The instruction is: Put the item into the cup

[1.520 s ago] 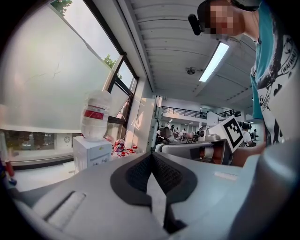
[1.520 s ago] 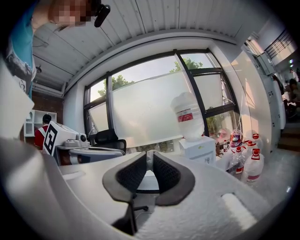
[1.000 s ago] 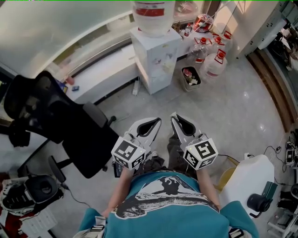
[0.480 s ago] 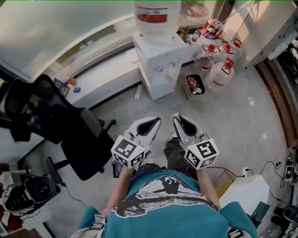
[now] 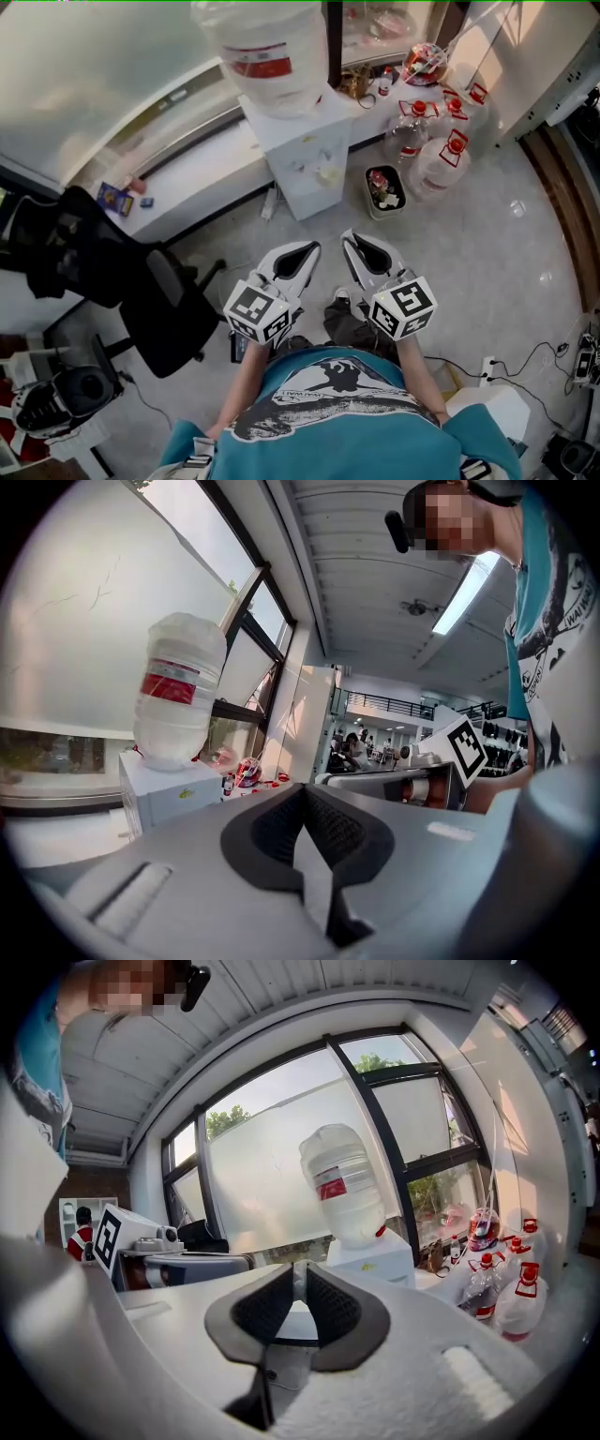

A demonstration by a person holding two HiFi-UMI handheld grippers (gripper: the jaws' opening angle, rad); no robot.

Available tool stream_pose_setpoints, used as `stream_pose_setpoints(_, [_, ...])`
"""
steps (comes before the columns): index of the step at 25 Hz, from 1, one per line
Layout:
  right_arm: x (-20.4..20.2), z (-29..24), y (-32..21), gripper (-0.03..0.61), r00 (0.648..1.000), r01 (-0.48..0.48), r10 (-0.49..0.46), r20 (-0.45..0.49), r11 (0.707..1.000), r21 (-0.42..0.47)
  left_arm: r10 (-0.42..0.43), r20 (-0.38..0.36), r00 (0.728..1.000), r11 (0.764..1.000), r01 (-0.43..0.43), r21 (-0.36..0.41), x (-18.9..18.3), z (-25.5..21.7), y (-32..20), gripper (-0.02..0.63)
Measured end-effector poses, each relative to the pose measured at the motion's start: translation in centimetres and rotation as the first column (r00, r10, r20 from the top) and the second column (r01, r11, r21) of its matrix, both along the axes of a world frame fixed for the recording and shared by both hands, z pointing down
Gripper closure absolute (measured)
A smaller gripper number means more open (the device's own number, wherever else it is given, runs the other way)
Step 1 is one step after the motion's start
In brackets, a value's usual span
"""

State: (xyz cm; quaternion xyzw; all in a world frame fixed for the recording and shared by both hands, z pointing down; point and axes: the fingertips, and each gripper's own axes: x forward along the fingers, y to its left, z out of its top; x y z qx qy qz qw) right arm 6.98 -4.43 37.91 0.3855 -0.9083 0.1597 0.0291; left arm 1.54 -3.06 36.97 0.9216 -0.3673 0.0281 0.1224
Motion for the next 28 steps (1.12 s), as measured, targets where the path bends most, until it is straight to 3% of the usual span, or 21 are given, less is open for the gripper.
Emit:
stream_pose_setpoints(13, [2.8, 2.9, -3.7, 0.534, 0.996, 0.064, -0.060, 0.065, 0.996, -0.060, -0.050, 0.096, 0.994, 0.998, 0.054, -0.038, 3.5, 1.6, -2.6, 0.601])
stream_pose_setpoints(20, [2.8, 4.9, -4.1, 0.534, 0.995, 0.068, -0.060, 0.077, 0.992, -0.107, -0.037, 0.146, 0.989, 0.997, 0.047, -0.063, 3.7, 2.7, -2.2, 0.601])
stream_pose_setpoints(28, [2.3, 7.2, -6.0, 0.534, 0.998, 0.060, -0.054, 0.039, 0.987, -0.148, -0.030, 0.145, 0.989, 0.995, 0.043, -0.085, 2.5, 4.1, -4.3, 0.601])
